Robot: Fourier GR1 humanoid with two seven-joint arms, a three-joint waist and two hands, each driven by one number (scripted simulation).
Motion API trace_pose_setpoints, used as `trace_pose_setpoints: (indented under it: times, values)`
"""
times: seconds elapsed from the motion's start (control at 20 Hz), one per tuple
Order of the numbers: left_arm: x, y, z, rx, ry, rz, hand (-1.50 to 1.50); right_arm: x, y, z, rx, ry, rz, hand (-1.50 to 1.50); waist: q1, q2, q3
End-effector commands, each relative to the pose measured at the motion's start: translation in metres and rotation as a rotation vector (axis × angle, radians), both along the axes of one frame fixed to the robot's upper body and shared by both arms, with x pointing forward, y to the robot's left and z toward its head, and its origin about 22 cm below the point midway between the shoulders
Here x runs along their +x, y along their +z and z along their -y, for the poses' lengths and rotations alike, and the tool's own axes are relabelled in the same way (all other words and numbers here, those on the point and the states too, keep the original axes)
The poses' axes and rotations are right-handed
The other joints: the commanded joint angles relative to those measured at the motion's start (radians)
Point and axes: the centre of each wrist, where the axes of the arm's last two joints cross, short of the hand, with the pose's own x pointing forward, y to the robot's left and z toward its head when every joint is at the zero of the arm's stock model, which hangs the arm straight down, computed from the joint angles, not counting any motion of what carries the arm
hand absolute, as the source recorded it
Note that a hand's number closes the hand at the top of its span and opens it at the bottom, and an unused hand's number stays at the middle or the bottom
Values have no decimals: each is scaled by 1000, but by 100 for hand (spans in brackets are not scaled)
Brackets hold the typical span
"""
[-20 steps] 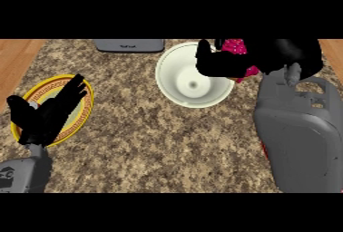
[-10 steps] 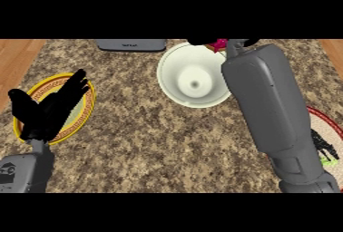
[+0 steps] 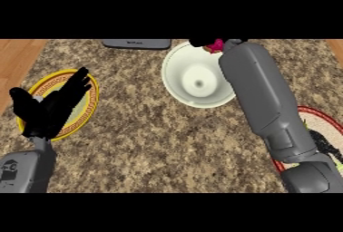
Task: Pick the cupcake from the placemat and place it in the bowl
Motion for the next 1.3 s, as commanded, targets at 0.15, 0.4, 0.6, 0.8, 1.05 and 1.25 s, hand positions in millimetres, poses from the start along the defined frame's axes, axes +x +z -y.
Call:
trace_pose_setpoints:
  times: [0.15, 0.4, 0.6, 0.8, 1.05, 1.25]
  values:
    - [14, 15, -1, 9, -14, 22, 0, 11, -36, 16, 261, -61, -103, 150, 17, 15, 1]
    - [7, 5, 12, 1, -46, 33, 0, 10, -57, 11, 425, -99, -59, -150, 47, 23, 2]
    - [11, -1, 15, 8, -51, 12, 0, 14, -44, 14, 460, -82, 45, -150, 51, 28, 1]
    - [9, 0, 13, 11, -54, 11, 0, 15, -52, 20, 410, -105, 143, -150, 52, 22, 1]
    - [11, 1, 10, -1, -43, 20, 0, 19, -49, 46, 428, -191, 252, -150, 28, 13, 1]
    - [7, -10, 5, 17, -13, -7, 0, 23, -35, 73, 419, -269, 338, -150, 14, 9, 0]
